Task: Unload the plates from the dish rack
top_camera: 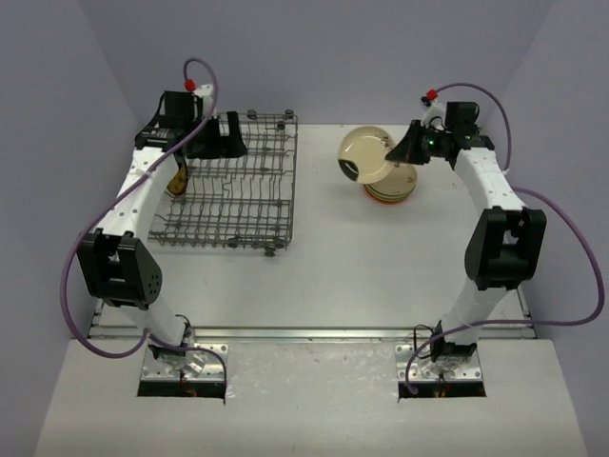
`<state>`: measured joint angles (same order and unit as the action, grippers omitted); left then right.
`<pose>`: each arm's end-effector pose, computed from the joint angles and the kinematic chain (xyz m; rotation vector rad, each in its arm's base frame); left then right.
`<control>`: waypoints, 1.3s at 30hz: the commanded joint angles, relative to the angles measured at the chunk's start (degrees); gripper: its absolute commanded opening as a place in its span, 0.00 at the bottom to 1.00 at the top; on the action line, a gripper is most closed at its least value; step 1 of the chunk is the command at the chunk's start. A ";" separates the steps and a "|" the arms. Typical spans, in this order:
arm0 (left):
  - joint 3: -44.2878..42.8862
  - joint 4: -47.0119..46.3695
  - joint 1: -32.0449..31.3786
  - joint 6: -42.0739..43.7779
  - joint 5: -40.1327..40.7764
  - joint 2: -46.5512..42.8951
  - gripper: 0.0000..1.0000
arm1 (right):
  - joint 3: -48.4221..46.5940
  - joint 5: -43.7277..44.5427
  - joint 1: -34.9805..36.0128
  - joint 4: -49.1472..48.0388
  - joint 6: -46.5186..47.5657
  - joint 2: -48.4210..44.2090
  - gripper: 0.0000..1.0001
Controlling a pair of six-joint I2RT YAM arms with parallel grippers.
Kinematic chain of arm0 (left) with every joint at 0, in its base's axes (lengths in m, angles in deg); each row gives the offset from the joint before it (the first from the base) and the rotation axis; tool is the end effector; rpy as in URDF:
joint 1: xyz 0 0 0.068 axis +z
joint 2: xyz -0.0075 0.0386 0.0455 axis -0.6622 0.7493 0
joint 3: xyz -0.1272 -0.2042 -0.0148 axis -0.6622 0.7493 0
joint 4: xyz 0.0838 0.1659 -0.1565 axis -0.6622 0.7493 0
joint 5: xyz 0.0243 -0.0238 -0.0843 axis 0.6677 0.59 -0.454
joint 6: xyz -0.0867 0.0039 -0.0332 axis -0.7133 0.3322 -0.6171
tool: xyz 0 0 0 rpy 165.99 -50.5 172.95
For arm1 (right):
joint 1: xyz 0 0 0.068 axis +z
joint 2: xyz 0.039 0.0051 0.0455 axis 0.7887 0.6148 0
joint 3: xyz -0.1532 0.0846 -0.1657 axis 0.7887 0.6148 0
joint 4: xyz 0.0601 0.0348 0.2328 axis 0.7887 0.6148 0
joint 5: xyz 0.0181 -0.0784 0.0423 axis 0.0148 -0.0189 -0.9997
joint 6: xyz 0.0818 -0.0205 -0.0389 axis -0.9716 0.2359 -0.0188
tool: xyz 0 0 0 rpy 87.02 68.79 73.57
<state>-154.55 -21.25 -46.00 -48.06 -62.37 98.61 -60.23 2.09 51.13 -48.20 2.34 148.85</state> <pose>0.3816 -0.0536 0.3002 0.1496 2.2594 -0.4049 0.4154 0.0427 0.2457 0.0561 2.2402 0.8884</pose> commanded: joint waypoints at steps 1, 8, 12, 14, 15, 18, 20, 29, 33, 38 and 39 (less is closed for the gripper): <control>-2.27 0.04 4.43 -0.21 9.89 0.32 0.98 | -6.43 4.25 -7.18 4.57 -1.10 6.96 0.00; -1.43 -0.28 4.53 0.18 15.49 0.44 1.00 | -10.36 4.64 -12.02 5.76 -2.16 15.36 0.00; -2.20 0.86 4.53 0.46 18.25 2.25 1.00 | -11.41 5.44 -12.07 5.95 -1.85 17.82 0.02; -2.15 1.00 4.53 0.46 18.82 2.61 1.00 | -11.84 5.29 -12.07 6.08 -1.98 18.78 0.03; -2.12 1.06 4.53 0.52 18.85 2.91 1.00 | -12.14 5.17 -12.07 6.23 -2.19 19.37 0.06; -2.07 0.93 4.53 0.65 20.09 3.37 1.00 | -13.51 5.96 -11.98 7.51 -2.59 20.12 0.49; -2.06 0.28 4.53 1.25 22.73 3.35 1.00 | -14.01 7.13 -11.89 8.59 -2.25 19.72 0.90; -6.96 -3.56 4.53 10.48 40.11 6.48 0.95 | -10.61 19.09 -9.00 9.63 4.05 8.78 0.99; -11.10 -2.28 7.01 15.42 37.04 9.82 0.87 | -6.97 18.66 -7.90 8.40 5.08 3.36 0.99; -17.29 2.15 12.42 18.26 28.14 15.16 0.83 | 0.27 18.30 -6.25 5.83 6.19 -3.55 0.99; -19.08 3.17 13.36 18.89 26.57 16.25 0.83 | 1.11 18.12 -5.88 5.71 6.50 -4.63 0.99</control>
<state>-167.71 -20.43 -37.39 -33.67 -29.57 111.59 -63.15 19.19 44.13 -39.85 6.41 148.56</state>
